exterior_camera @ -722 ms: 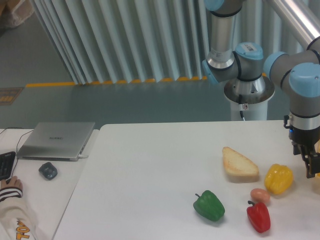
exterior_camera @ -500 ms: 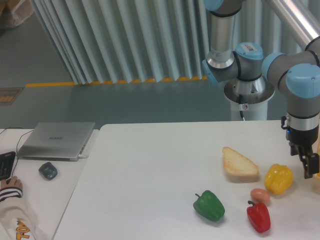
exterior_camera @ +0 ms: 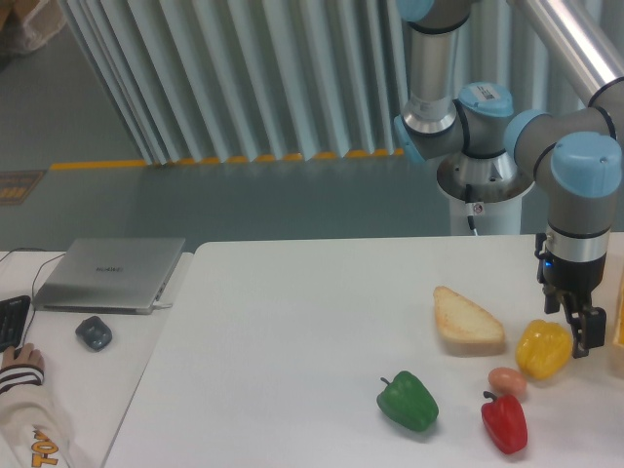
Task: Place the triangular bread in the basket
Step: 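Lower the open gripper from beside the yellow pepper toward the table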
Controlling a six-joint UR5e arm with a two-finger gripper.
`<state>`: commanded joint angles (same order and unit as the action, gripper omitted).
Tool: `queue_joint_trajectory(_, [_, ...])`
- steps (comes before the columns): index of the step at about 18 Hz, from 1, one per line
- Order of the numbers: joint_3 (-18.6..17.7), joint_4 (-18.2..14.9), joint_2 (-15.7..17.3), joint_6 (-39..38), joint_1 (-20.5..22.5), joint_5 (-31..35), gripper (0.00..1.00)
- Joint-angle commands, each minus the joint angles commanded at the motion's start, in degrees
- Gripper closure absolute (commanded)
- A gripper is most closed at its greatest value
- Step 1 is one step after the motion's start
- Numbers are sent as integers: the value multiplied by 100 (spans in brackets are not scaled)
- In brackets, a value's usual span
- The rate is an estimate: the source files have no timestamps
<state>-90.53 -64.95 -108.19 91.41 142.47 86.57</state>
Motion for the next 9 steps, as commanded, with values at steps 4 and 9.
queue_joint_trajectory(4, [-158, 210, -9, -44, -44, -9, 0])
queue_joint_trajectory(9, [-185, 185, 35, -454, -465, 70, 0])
